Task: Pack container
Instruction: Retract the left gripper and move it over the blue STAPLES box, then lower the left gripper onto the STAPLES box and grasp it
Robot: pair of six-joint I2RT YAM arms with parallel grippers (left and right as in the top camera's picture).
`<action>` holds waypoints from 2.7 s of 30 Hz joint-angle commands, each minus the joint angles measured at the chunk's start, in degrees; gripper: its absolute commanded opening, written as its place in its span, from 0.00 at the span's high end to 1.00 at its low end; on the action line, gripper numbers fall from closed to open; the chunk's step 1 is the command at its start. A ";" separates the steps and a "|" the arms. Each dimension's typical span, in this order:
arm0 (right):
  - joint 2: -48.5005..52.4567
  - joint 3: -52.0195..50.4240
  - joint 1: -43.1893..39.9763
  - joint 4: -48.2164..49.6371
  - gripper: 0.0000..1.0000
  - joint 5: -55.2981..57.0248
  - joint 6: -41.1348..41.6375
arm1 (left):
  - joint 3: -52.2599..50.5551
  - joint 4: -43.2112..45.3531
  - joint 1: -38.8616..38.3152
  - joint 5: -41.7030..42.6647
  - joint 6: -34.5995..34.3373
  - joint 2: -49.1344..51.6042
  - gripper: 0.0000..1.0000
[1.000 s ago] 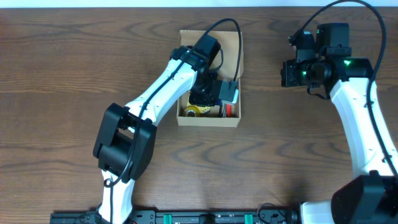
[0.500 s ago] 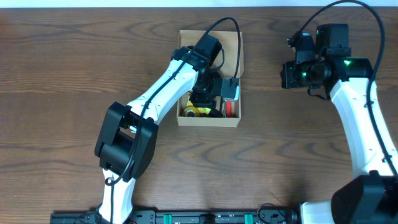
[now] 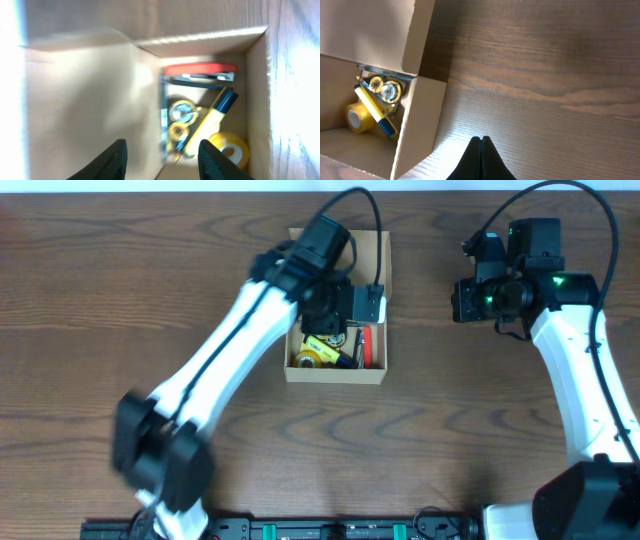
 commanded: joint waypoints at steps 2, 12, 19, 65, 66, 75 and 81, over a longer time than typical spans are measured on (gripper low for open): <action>-0.96 0.94 -0.50 -0.09 0.99 -0.13 -0.90 | 0.90 -1.03 0.96 -7.69 -6.34 -6.97 0.54; -0.94 0.96 -0.50 -0.33 0.99 -0.52 -0.48 | 0.87 -17.31 9.09 -14.14 -18.01 -11.87 0.62; -0.94 0.96 -0.50 -1.16 0.99 -0.52 -0.48 | 0.02 -26.47 19.93 -3.50 -20.46 -11.74 0.58; -0.94 0.96 -0.50 -3.48 0.98 -0.50 0.57 | -50.40 21.46 26.38 -13.05 -60.19 -11.54 0.44; -0.94 0.96 -0.50 -3.48 0.99 -0.50 0.57 | -50.40 21.90 26.38 -13.05 -60.19 -11.54 0.44; -0.94 0.96 -0.50 -3.43 0.99 -0.50 0.57 | -51.06 23.78 26.38 -13.05 -60.19 -11.41 0.45; -0.94 0.96 -0.50 -3.41 0.99 -0.50 0.57 | -53.09 25.86 26.38 -13.03 -60.19 -11.41 0.44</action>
